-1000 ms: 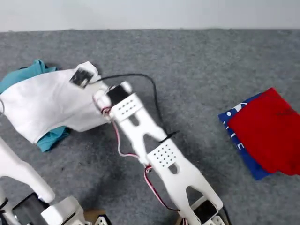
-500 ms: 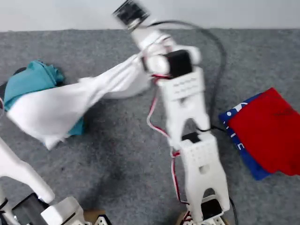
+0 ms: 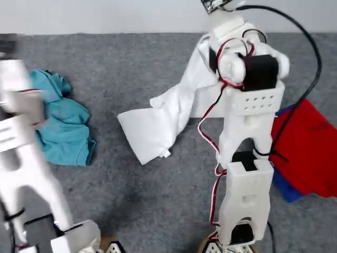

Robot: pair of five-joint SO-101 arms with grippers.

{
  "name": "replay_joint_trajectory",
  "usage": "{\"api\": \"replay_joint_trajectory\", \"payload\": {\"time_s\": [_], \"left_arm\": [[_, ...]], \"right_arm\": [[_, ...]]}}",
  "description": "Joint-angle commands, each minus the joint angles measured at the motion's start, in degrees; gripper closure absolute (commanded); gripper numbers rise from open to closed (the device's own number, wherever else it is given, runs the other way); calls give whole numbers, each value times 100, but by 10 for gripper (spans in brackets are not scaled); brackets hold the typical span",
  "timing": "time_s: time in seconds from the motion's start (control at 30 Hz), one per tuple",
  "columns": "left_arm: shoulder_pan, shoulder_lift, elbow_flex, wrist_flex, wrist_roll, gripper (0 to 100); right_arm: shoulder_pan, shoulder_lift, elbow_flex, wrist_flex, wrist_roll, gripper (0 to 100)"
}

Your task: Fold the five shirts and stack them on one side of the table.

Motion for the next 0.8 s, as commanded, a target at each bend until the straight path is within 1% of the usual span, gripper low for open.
{"api": "replay_joint_trajectory", "payload": {"time_s": [0.0, 0.07, 0.13, 0.2, 0.3, 0.33, 0.37, 0.43, 0.47, 0.57, 0.67, 0.77], "left_arm": [[1644, -158, 945, -88, 9, 986], [2233, -158, 1569, -457, 9, 986], [2497, -167, 2009, -897, 0, 986], [2532, -167, 2237, -1152, 0, 986], [2391, -167, 2316, -1152, 0, 986], [2303, -176, 2316, -1152, 0, 986], [2189, -193, 2316, -1152, 0, 986], [1943, -202, 2308, -1152, 0, 986], [1829, -202, 2308, -1152, 0, 986], [1618, -193, 2316, -1152, 9, 986], [1618, -185, 2325, -1152, 18, 986], [1811, -176, 2325, -1152, 26, 986]], "right_arm": [[75, -163, 352, 215, 44, 988], [-57, -198, 369, 163, 26, 988], [-505, -268, 62, 119, 70, 988], [-1103, -418, -413, 101, 70, 988], [-2000, -734, -976, 48, 211, 988], [-2211, -884, -923, -13, 308, 988], [-2273, -1042, -862, -75, 343, 988], [-2123, -1226, -738, -198, 193, 988], [-1912, -1226, -677, -251, 149, 988], [-954, -1095, -484, -295, 132, 988], [-48, -804, -308, -251, 123, 988], [602, -400, -229, -171, 141, 988]]}}
